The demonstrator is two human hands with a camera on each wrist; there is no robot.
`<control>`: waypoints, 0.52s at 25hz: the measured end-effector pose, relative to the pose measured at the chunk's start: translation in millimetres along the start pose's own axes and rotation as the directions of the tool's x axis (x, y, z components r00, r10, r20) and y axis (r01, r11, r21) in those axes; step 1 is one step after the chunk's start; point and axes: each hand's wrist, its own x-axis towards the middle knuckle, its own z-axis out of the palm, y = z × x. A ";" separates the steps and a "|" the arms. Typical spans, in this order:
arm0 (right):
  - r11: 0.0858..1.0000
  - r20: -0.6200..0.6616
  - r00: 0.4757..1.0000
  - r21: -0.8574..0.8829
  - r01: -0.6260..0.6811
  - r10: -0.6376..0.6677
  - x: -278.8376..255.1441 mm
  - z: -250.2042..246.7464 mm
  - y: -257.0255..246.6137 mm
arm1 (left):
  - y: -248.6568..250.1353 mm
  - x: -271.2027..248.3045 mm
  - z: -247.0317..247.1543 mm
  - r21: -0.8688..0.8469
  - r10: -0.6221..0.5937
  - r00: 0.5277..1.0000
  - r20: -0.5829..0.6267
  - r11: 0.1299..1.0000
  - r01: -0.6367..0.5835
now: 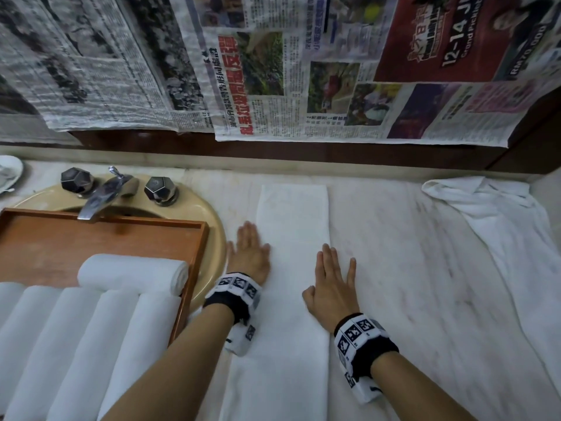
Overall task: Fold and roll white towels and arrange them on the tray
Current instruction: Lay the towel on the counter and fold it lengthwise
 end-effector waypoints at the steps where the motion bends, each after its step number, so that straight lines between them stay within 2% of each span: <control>1: 1.000 0.013 1.000 0.004 -0.014 0.014 1.5 -3.0 1.2 | -4.6 -2.6 -6.9 0.039 -0.005 1.000 0.012 0.999 0.005; 3: 0.999 0.073 0.997 0.025 -0.041 0.039 6.1 -11.1 6.6 | -2.3 -18.5 -5.7 0.080 0.199 0.973 0.118 0.975 -0.209; 5: 0.997 0.119 0.991 0.044 -0.069 0.063 13.0 -19.3 13.4 | 0.9 -32.3 4.0 0.097 0.320 0.918 0.234 0.932 -0.349; 8: 0.997 0.170 0.984 0.043 -0.062 0.054 27.1 -27.6 22.5 | -4.1 -22.3 17.5 0.193 0.314 0.924 0.218 0.914 -0.356; 13: 1.000 0.227 0.974 0.002 -0.022 0.021 78.4 -43.7 41.1 | 12.4 24.8 0.8 0.295 0.295 0.933 0.205 0.891 -0.346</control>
